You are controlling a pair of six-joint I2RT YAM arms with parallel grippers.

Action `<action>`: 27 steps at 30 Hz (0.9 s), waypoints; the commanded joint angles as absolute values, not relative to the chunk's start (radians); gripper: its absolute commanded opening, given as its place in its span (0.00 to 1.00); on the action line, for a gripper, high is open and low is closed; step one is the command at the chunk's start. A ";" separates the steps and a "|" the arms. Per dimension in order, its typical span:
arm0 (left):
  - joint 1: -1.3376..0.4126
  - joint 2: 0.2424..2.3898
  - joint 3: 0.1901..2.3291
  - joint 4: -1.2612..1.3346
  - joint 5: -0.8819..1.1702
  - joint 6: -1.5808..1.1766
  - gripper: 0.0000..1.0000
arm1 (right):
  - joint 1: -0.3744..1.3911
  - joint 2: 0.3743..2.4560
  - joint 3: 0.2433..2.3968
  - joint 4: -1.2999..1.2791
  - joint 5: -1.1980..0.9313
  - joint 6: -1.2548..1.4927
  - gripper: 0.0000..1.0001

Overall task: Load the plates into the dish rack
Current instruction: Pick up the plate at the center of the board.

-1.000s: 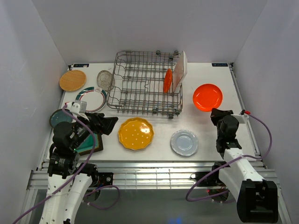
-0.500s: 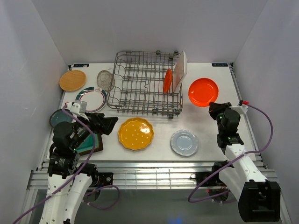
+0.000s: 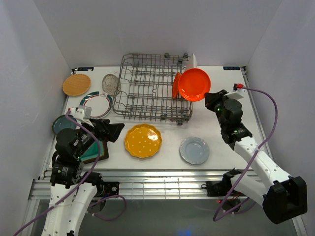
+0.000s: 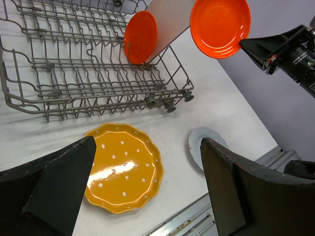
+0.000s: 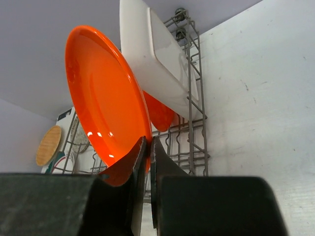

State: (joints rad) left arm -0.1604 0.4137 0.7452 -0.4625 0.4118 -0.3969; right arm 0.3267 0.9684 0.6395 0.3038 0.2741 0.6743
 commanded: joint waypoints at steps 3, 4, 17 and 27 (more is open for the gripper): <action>-0.164 0.407 0.739 -0.445 0.420 -0.391 0.98 | 0.402 1.055 0.773 0.310 0.357 0.569 0.08; -0.164 0.407 0.739 -0.445 0.420 -0.391 0.98 | 0.411 1.071 0.797 0.310 0.362 0.562 0.08; -0.164 0.410 0.739 -0.445 0.417 -0.391 0.98 | 0.557 1.336 1.064 0.215 0.560 0.457 0.08; -0.164 0.405 0.739 -0.445 0.419 -0.391 0.98 | 0.663 1.557 1.337 0.083 0.784 0.353 0.08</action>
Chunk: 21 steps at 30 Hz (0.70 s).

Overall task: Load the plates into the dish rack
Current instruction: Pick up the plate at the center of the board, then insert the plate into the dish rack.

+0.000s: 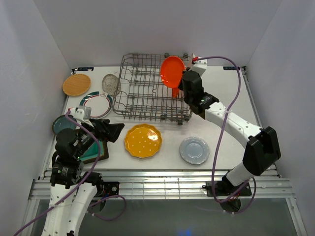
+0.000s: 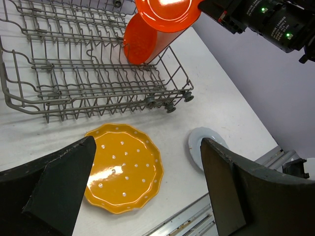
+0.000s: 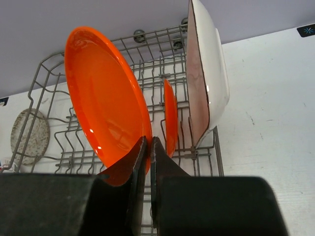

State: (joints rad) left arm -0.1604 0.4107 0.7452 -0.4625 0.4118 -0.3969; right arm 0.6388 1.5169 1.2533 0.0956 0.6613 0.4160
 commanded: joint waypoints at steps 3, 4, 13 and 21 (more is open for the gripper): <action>-0.164 0.405 0.739 -0.445 0.420 -0.391 0.98 | 0.673 1.618 1.420 0.043 0.830 0.334 0.08; -0.164 0.405 0.739 -0.445 0.420 -0.390 0.98 | 0.675 1.630 1.446 0.038 0.848 0.324 0.08; -0.170 0.405 0.739 -0.445 0.423 -0.390 0.98 | 0.699 1.738 1.552 0.031 0.948 0.253 0.08; -0.172 0.407 0.741 -0.445 0.423 -0.390 0.98 | 0.729 1.931 1.772 -0.084 1.046 0.169 0.08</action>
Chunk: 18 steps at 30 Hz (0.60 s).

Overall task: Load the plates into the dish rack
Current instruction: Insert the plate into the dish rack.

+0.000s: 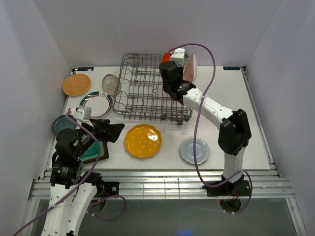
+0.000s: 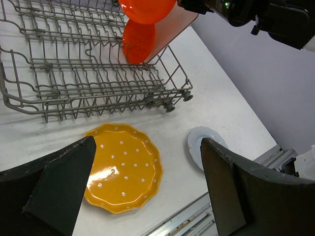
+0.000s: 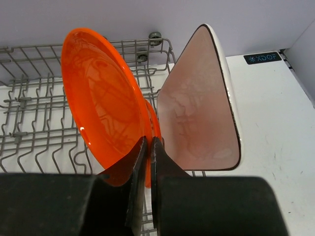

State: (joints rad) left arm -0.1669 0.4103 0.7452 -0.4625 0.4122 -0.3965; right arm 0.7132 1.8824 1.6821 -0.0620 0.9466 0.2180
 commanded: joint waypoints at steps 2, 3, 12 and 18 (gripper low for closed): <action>-0.172 0.408 0.739 -0.445 0.423 -0.390 0.98 | 0.732 1.980 1.830 -0.106 1.075 0.163 0.08; -0.170 0.408 0.739 -0.445 0.423 -0.390 0.98 | 0.733 1.993 1.844 -0.116 1.081 0.160 0.08; -0.173 0.405 0.739 -0.445 0.423 -0.390 0.98 | 0.735 2.080 1.902 -0.118 1.137 0.120 0.08; -0.173 0.405 0.739 -0.445 0.422 -0.390 0.98 | 0.735 2.106 1.902 -0.103 1.160 0.101 0.08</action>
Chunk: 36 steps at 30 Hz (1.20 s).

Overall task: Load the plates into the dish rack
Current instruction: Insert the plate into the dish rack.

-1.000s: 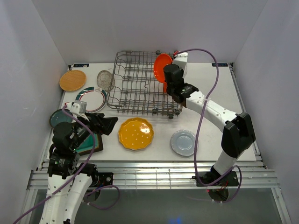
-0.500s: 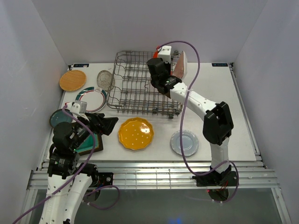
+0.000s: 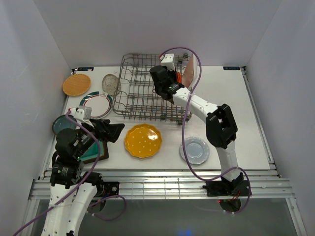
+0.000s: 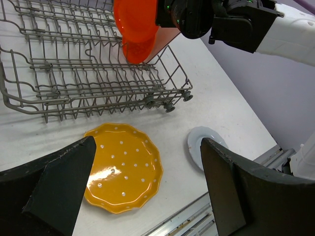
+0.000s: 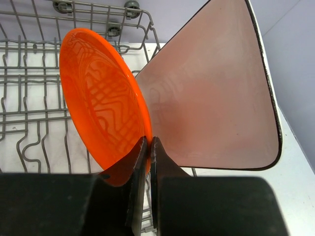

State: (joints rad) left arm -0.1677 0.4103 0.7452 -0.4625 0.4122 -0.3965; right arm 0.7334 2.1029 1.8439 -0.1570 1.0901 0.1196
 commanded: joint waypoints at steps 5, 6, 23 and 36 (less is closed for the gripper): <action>-0.173 0.405 0.739 -0.445 0.422 -0.390 0.98 | 0.735 2.147 1.927 -0.089 1.201 0.071 0.08; -0.173 0.405 0.739 -0.445 0.422 -0.390 0.98 | 0.735 2.155 1.937 -0.089 1.206 0.060 0.08; -0.178 0.405 0.739 -0.445 0.423 -0.390 0.98 | 0.735 2.272 2.006 -0.066 1.255 0.021 0.08; -0.179 0.402 0.741 -0.446 0.423 -0.390 0.98 | 0.735 2.270 1.991 -0.130 1.220 0.096 0.08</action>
State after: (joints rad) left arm -0.1741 0.4103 0.7452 -0.4625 0.4122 -0.3969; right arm 0.7334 2.2860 1.9545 -0.1326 1.2015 0.0372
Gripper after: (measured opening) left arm 0.979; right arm 0.083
